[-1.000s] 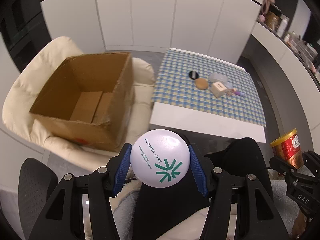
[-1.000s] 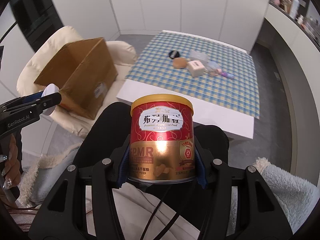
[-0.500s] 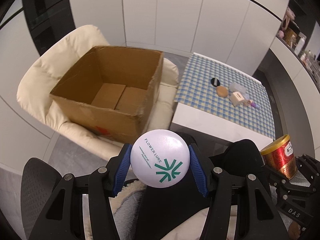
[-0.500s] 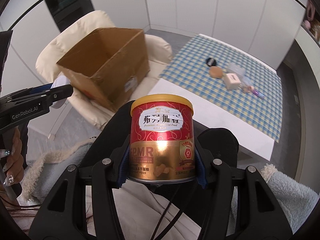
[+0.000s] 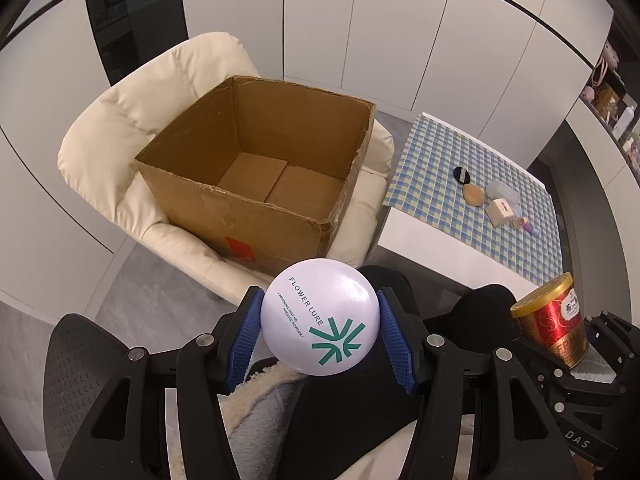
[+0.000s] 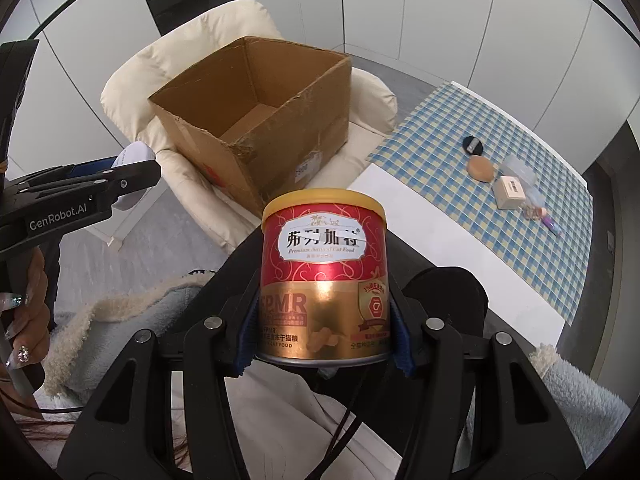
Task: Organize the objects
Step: 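Carry the red can toward the cardboard box while the left tool carries the compact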
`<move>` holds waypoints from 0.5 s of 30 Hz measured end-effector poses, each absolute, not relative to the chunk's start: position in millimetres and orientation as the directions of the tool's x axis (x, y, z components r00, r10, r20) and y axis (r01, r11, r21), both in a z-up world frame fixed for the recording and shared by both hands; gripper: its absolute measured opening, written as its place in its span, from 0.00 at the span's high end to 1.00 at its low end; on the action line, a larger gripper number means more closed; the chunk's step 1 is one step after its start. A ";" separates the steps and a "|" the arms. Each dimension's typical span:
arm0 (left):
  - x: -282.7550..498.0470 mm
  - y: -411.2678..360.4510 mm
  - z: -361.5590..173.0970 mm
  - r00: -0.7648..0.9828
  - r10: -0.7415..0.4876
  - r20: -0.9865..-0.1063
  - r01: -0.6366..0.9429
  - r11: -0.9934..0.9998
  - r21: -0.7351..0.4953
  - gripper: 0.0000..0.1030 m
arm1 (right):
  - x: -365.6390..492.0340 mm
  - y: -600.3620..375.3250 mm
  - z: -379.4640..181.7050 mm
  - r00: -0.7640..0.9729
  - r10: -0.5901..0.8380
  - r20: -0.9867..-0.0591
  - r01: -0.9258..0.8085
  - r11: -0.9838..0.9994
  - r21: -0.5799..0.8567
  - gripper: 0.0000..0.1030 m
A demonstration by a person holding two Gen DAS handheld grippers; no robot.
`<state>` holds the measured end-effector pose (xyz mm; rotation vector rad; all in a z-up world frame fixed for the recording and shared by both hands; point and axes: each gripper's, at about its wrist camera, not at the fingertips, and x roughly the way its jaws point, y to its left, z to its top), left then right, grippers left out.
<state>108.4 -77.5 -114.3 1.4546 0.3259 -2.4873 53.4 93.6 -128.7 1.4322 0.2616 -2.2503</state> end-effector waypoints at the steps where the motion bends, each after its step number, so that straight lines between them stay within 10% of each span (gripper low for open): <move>1: 108.1 -77.8 -113.6 -0.476 -0.095 -0.874 0.316 -0.946 -0.069 0.44 | 52.8 91.9 -129.2 -0.353 -0.275 -0.894 0.476 -0.876 0.082 0.45; 15: 61.4 -98.1 -97.5 -0.486 -0.097 -0.868 0.292 -0.955 -0.057 0.44 | 26.0 70.0 -127.6 -0.386 -0.273 -0.881 0.478 -0.876 0.062 0.45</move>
